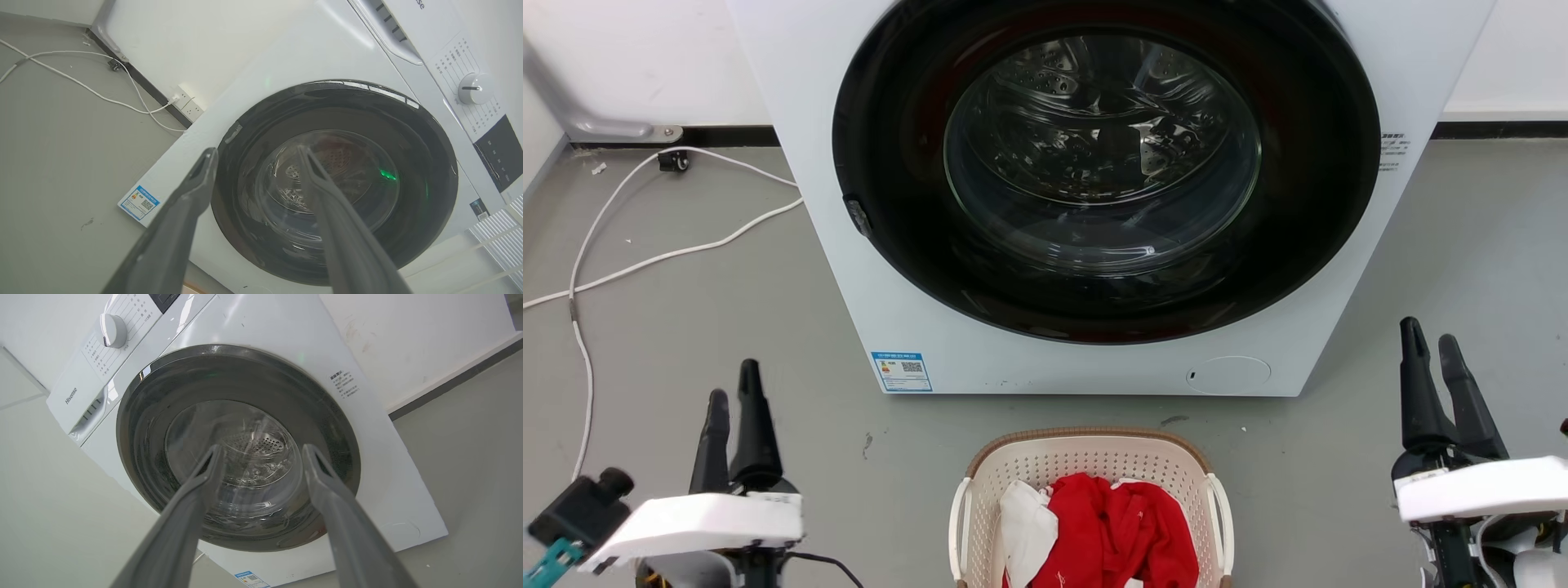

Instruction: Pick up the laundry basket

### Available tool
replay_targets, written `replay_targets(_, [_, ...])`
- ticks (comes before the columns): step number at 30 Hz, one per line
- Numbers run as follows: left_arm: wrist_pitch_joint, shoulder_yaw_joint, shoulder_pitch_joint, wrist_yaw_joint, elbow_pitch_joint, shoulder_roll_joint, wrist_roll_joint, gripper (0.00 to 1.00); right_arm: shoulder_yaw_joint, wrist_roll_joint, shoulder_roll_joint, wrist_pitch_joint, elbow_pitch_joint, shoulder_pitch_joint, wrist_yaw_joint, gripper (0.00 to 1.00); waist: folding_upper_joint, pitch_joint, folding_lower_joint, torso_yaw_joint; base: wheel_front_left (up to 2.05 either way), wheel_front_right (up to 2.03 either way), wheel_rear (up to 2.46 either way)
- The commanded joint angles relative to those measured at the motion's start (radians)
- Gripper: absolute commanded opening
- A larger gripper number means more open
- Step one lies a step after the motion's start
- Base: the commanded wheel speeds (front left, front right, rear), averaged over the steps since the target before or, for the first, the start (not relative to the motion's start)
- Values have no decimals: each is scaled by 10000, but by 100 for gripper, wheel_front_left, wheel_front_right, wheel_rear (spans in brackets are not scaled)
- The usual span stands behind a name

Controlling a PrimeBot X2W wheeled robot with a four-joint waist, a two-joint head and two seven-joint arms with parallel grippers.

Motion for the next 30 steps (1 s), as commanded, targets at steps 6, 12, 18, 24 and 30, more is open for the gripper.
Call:
replay_targets(6, [-254,-717,133,-5,-706,42,2197,100,143,-1480,-27,-278,-520,-6,20,100,0,14,0,-4,0,0,0])
replay_targets(12, [-424,-1512,229,221,-966,345,3514,100,223,-2489,-28,-454,-600,135,21,100,0,19,0,-9,0,0,0])
replay_targets(18, [-580,-2561,215,717,-1063,896,4329,100,296,-3382,-28,-612,-506,223,21,100,0,19,0,-18,0,0,0])
replay_targets(24, [-720,-3348,133,1149,-1002,1376,4925,100,327,-4003,-28,-741,-426,288,21,100,0,-5,0,-34,0,0,0])
replay_targets(30, [-859,-4170,49,1785,-920,1847,5496,100,375,-4767,-27,-892,-444,343,22,100,0,-53,0,-74,0,0,0])
